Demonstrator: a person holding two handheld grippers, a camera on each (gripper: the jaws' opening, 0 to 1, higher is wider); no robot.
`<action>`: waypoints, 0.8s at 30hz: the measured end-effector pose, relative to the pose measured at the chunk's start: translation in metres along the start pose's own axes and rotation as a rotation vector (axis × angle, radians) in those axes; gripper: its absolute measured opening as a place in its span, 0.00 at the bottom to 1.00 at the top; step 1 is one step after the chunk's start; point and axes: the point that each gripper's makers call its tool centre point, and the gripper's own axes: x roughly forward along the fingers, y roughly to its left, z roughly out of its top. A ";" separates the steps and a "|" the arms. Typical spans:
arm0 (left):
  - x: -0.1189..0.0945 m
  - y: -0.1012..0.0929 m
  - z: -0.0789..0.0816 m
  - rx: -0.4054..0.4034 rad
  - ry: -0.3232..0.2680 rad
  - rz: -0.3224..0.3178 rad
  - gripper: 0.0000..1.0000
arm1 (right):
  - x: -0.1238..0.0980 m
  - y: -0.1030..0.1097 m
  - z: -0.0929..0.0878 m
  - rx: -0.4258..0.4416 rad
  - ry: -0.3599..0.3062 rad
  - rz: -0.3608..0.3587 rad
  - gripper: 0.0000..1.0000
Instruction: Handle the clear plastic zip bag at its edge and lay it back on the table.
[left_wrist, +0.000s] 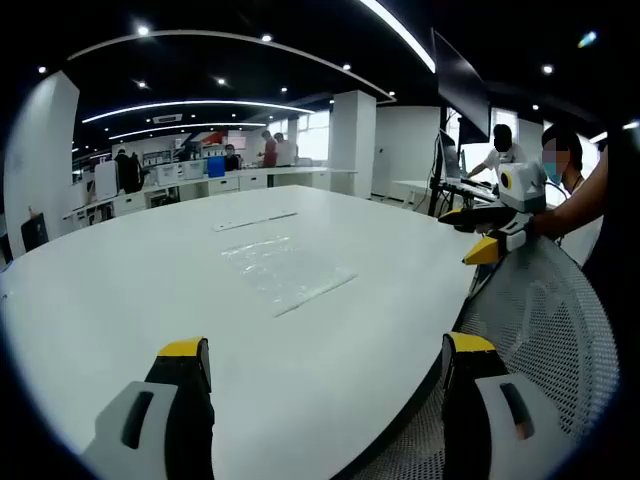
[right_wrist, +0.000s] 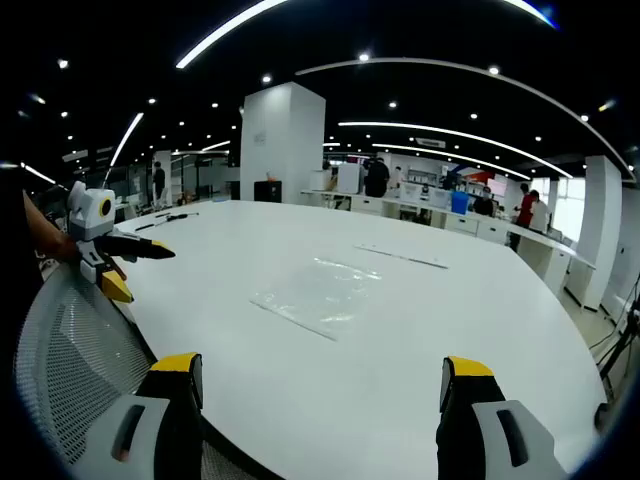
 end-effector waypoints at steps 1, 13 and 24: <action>0.000 0.000 0.000 0.000 0.001 -0.002 0.96 | 0.000 0.000 0.001 0.000 -0.001 -0.002 1.00; 0.000 -0.001 0.000 0.004 -0.001 -0.002 0.96 | -0.001 0.005 0.006 -0.002 -0.001 -0.003 1.00; 0.000 -0.001 0.000 0.006 0.001 -0.004 0.96 | -0.001 0.000 0.002 -0.003 0.000 -0.005 1.00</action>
